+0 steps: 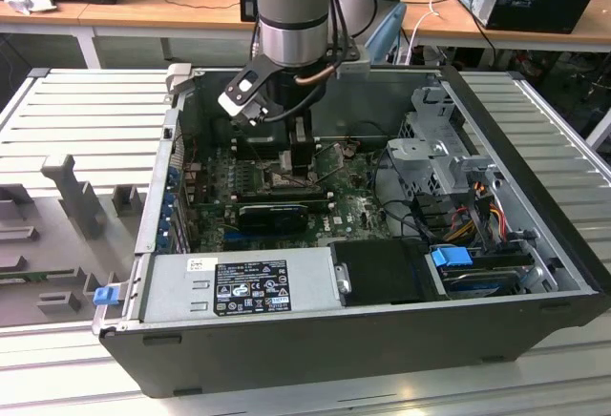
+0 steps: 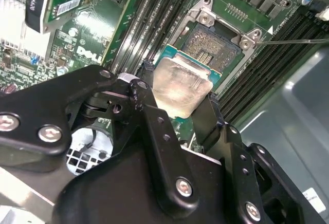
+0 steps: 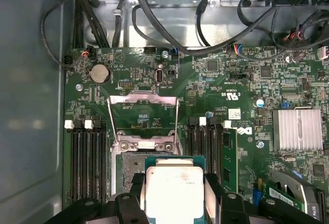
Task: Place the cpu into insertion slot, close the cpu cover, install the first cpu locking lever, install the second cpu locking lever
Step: 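Place the cpu into insertion slot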
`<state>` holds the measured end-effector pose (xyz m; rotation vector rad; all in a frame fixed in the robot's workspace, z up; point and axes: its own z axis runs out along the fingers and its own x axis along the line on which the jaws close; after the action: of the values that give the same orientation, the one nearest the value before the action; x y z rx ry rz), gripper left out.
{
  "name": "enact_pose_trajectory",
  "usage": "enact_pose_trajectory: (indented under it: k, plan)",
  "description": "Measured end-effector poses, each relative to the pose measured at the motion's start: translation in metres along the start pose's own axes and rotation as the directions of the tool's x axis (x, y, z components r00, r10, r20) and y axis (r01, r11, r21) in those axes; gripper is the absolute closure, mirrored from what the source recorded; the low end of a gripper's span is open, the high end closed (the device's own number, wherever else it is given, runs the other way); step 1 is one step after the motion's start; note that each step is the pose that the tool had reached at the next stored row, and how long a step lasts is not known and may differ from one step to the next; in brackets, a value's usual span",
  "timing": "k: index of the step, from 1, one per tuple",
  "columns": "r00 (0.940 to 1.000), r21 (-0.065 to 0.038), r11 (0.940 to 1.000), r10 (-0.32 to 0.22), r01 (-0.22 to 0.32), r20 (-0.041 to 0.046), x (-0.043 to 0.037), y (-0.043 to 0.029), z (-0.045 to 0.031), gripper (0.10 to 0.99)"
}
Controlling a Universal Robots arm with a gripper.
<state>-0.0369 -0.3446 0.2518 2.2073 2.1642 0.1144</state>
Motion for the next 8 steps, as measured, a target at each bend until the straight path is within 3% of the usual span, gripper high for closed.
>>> enact_pose_trajectory:
  k: [4, 8]
  plan:
    - [1.0000, 0.000, 1.0000, 0.000, 0.000, 0.0001, 0.0036, -0.0013, 0.0062, 0.545]
    - [1.0000, 0.000, 1.0000, 0.000, 0.000, 0.0001, 0.0174, -0.0021, 0.0124, 0.545]
